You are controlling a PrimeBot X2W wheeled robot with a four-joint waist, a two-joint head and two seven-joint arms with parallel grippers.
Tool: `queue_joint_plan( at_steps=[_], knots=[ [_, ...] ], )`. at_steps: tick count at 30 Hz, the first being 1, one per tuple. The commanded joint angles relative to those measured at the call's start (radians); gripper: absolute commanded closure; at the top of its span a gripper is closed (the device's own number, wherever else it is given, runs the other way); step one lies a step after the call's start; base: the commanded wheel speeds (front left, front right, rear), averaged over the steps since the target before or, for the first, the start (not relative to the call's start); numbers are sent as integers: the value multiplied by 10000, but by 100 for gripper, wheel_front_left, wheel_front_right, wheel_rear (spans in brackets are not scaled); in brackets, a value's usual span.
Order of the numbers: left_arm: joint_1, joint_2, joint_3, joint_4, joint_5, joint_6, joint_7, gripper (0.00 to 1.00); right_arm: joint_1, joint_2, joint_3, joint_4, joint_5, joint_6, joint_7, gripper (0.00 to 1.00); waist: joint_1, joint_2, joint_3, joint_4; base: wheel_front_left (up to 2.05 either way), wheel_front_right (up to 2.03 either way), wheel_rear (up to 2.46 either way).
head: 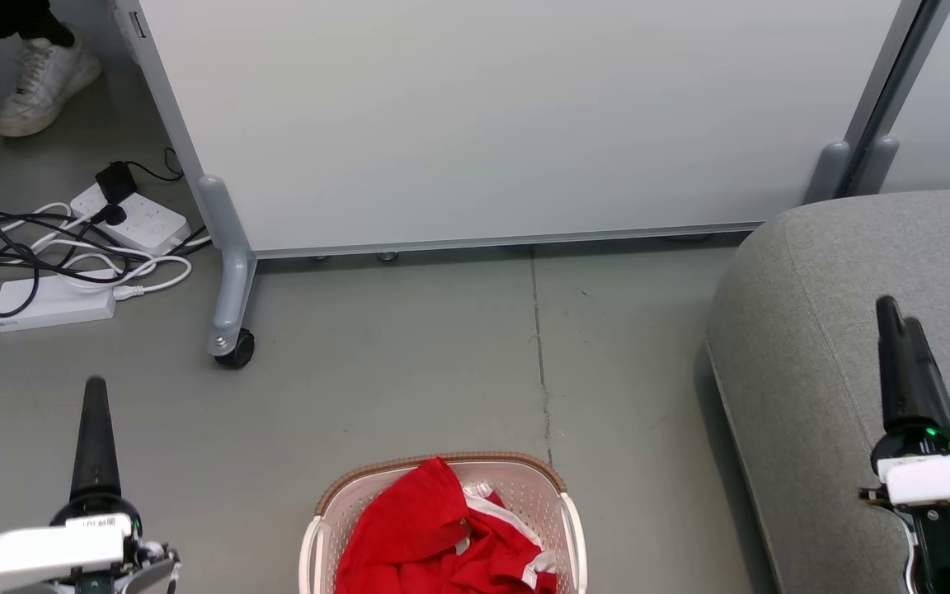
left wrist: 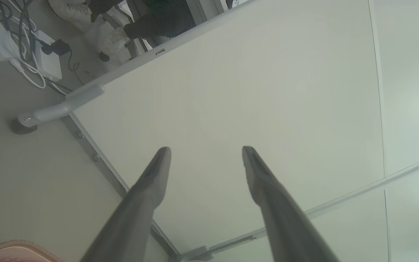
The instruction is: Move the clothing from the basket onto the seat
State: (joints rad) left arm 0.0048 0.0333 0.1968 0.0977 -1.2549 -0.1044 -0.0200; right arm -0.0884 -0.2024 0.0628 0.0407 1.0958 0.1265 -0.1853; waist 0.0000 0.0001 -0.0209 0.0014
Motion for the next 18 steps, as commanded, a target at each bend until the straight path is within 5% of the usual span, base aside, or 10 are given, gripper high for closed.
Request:
queue_joint_plan(
  at_steps=[1, 18],
  knots=[
    [-398, 108, 39, -339, 399, 35, -89, 0, -341, -210, 39, -316, -621, 41, -72, 0, 0, -1, 1, 3, 0, 0, 0],
    [-330, 125, -1468, -1975, 4248, 1285, -719, 0, -842, -456, 304, -1164, -4396, 48, -268, 0, 0, -1, -26, 29, 0, 0, 0]
  ],
)
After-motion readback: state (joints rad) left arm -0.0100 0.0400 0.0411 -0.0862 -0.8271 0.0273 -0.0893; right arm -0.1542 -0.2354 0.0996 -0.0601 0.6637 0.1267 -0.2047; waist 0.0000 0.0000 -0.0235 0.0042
